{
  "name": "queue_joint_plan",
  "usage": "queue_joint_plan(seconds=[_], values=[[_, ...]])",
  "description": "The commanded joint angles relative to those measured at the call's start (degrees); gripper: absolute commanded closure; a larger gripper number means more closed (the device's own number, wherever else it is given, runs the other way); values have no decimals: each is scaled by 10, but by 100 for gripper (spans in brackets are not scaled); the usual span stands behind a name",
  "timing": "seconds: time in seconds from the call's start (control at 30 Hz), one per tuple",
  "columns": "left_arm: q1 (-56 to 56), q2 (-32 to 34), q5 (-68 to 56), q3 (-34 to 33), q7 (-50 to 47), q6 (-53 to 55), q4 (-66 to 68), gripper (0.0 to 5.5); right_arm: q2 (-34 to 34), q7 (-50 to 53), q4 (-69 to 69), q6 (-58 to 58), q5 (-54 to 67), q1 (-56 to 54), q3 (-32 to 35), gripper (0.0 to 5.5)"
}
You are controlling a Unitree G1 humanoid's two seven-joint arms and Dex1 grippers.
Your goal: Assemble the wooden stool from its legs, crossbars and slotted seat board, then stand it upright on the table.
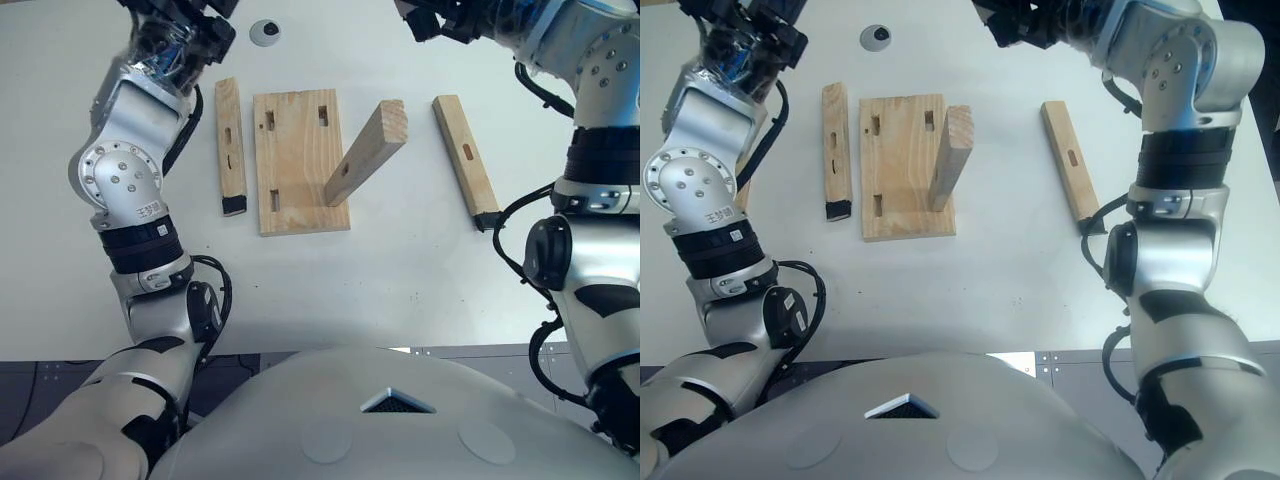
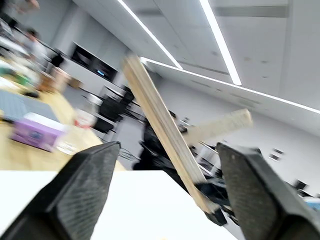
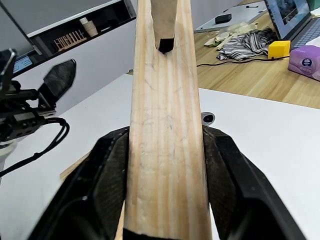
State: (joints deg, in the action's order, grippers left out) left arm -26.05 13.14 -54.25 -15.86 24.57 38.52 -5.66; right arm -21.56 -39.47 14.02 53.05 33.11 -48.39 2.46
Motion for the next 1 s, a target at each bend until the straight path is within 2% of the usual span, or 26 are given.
queue_joint_plan(seconds=[0.03, 0.37, 0.8, 1.0], values=[[1, 4, -39, 4, 44, 39, 21, 140, -30, -63, -2, 17, 7, -33, -18, 347], [-9, -4, -62, 12, 90, 59, 54, 11, -51, -173, -33, 72, 37, -47, -39, 347], [-16, -4, -131, -1, 130, 93, 41, 10, -72, -242, -58, 94, 42, -45, -67, 347], [-12, 0, -139, 6, 139, 97, 34, 106, -72, -247, -68, 102, 46, -40, -69, 347]])
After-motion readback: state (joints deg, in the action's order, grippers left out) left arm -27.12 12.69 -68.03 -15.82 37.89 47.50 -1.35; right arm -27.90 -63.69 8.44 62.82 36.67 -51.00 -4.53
